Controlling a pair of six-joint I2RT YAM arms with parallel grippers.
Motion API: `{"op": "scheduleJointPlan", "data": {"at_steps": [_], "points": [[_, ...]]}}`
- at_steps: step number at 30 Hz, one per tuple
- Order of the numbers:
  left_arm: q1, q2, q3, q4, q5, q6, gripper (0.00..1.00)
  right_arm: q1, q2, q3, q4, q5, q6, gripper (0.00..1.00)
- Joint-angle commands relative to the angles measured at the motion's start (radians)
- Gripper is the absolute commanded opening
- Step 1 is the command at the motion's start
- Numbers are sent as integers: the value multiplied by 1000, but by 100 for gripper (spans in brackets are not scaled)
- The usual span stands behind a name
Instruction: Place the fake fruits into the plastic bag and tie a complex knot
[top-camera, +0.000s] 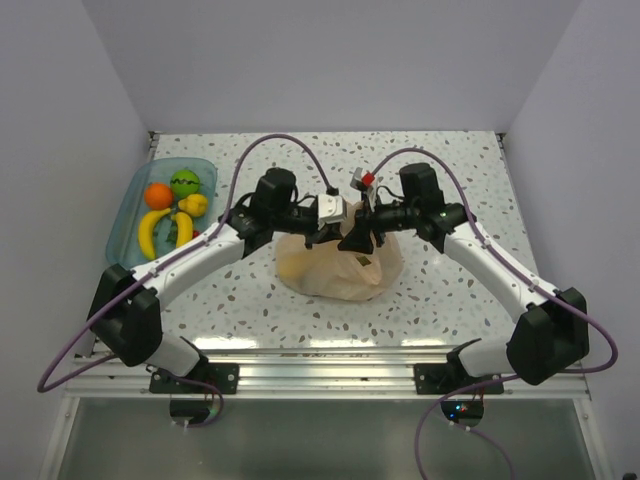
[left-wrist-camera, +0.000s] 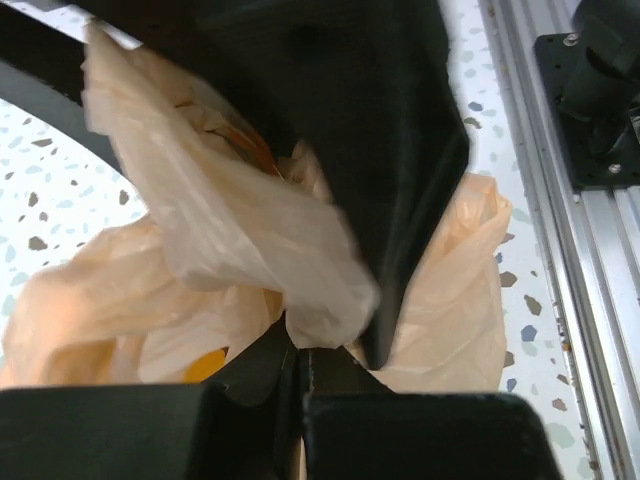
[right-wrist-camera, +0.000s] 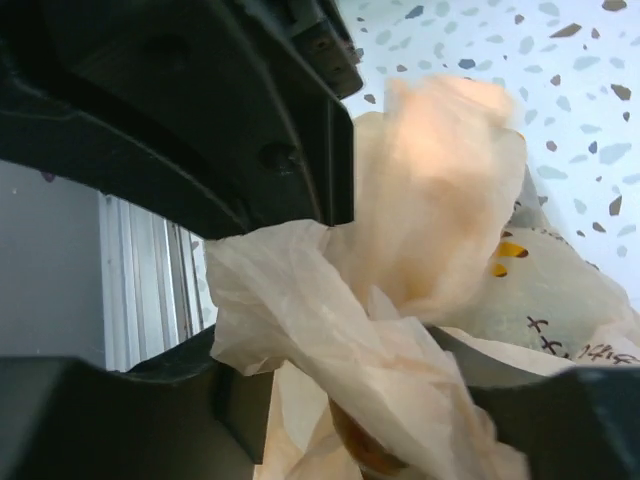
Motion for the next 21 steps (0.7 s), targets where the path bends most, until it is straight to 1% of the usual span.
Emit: {"op": "scheduleJointPlan", "data": {"at_steps": [1, 2, 3, 4, 5, 6, 7, 8, 9, 10, 12, 13, 15, 16, 18, 19, 20, 21], "points": [[5, -30, 2, -4, -8, 21, 0, 0, -8, 22, -7, -21, -40, 42], [15, -36, 3, -19, 22, 35, 1, 0, -11, 21, -18, -18, -57, 29], [25, -44, 6, -52, 34, 46, 2, 0, -13, 18, -30, -18, -72, 24], [35, -53, 9, -74, 82, 69, 7, 0, -16, 16, -47, -16, -98, 20], [60, -54, 23, -103, 105, 84, 10, 0, -24, 10, -50, -15, -106, 14], [71, -54, 38, -190, 125, 107, 15, -1, -27, 7, -52, -14, -111, 12], [80, -50, 54, -244, 160, 176, 28, -1, -28, 4, -50, -14, -117, 9], [97, -51, 86, -298, 173, 213, 35, 0, -31, 2, -49, -11, -117, 7], [106, -51, 95, -385, 182, 244, 39, 0, -31, 2, -48, -11, -117, 5], [118, -60, 104, -419, 191, 291, 47, 0, -31, 4, -48, -11, -118, 4], [167, -70, 129, -497, 216, 333, 52, -1, -33, 7, -47, -14, -120, 2], [204, -83, 138, -501, 220, 344, 55, 0, -34, 7, -50, -19, -127, 2], [233, -91, 164, -466, 226, 328, 59, 0, -34, 10, -52, -28, -135, 1], [244, -94, 173, -441, 225, 274, 61, 0, -34, 11, -55, -33, -149, 0], [256, -91, 199, -374, 257, 236, 63, -1, -31, 18, -62, -34, -161, 0], [256, -84, 206, -346, 271, 186, 68, 0, -27, 21, -68, -36, -173, 0], [255, -79, 207, -308, 300, 148, 69, 0, -27, 27, -78, -37, -186, 0], [253, -73, 207, -221, 309, 102, 70, 0, -24, 28, -81, -37, -193, 0]]}}
